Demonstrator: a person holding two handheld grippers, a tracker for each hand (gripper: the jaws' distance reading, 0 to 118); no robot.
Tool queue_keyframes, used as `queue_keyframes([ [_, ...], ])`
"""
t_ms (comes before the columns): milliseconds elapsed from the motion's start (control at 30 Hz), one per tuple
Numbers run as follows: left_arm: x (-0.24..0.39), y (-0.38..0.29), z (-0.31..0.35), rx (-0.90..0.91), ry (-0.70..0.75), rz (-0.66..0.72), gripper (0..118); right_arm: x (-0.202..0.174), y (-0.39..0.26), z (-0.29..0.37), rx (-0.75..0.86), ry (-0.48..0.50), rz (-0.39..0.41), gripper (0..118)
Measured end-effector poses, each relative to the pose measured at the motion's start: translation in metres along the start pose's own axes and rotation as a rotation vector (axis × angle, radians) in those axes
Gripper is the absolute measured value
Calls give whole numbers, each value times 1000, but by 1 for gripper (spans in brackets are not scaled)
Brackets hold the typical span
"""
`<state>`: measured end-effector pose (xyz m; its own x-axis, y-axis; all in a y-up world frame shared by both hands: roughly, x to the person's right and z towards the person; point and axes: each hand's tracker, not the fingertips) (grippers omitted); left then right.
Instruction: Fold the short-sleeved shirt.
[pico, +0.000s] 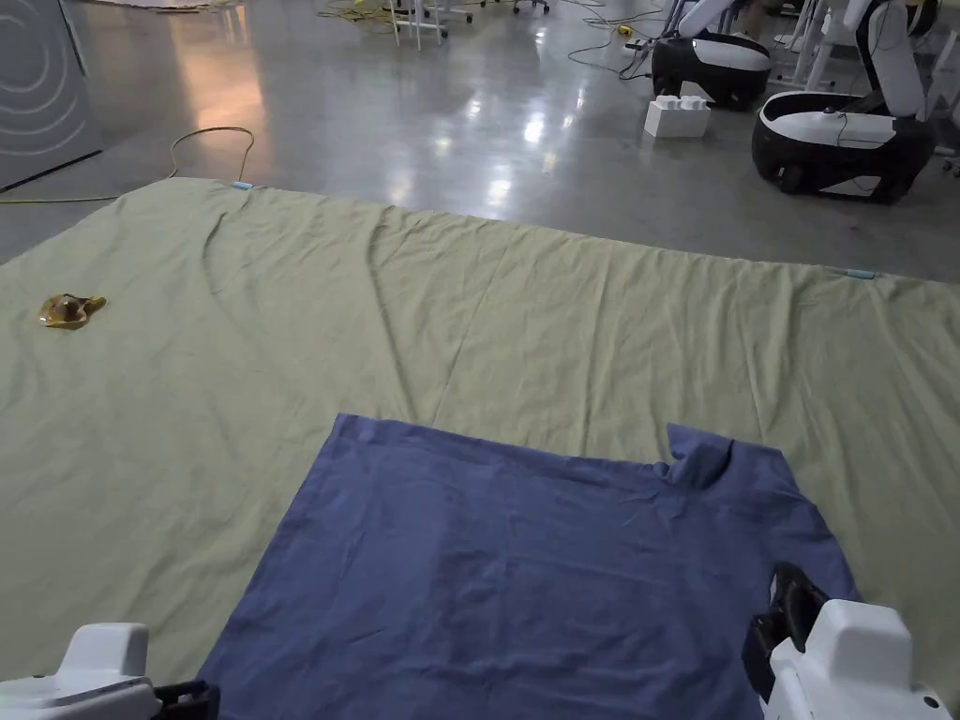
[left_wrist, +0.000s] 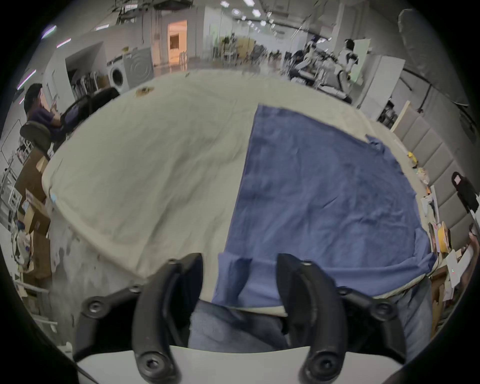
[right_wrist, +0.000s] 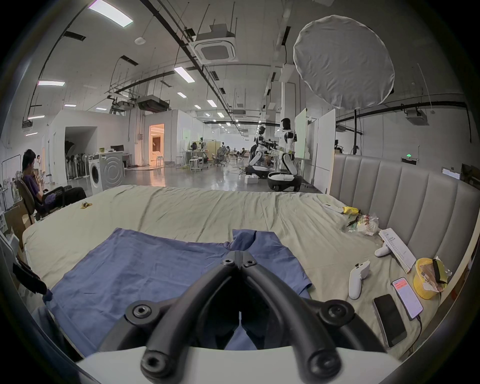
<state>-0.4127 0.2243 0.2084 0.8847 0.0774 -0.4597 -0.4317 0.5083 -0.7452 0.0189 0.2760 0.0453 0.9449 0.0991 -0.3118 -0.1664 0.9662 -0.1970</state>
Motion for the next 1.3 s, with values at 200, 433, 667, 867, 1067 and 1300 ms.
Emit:
queue_keyframes([
  [200, 4, -4, -34, -101, 24, -25, 62, 3, -7, -2, -31, 5, 4, 0],
  [433, 26, -3, -26, -79, 22, -136, 35, 10, -11, 2, -136, -32, 15, 0],
  [667, 19, -7, -14, -71, -27, -115, 8, 57, -14, 23, -227, 58, -63, 1],
  [867, 11, -9, -10, -58, -51, -81, 8, 98, -32, 32, -547, -34, -52, 69],
  [1067, 13, -10, -6, -52, -50, -89, 8, 108, -76, 47, -704, -54, -8, 72],
  [1300, 13, -12, -8, -43, -43, -91, 8, 96, -121, 32, -823, -46, -36, 71],
])
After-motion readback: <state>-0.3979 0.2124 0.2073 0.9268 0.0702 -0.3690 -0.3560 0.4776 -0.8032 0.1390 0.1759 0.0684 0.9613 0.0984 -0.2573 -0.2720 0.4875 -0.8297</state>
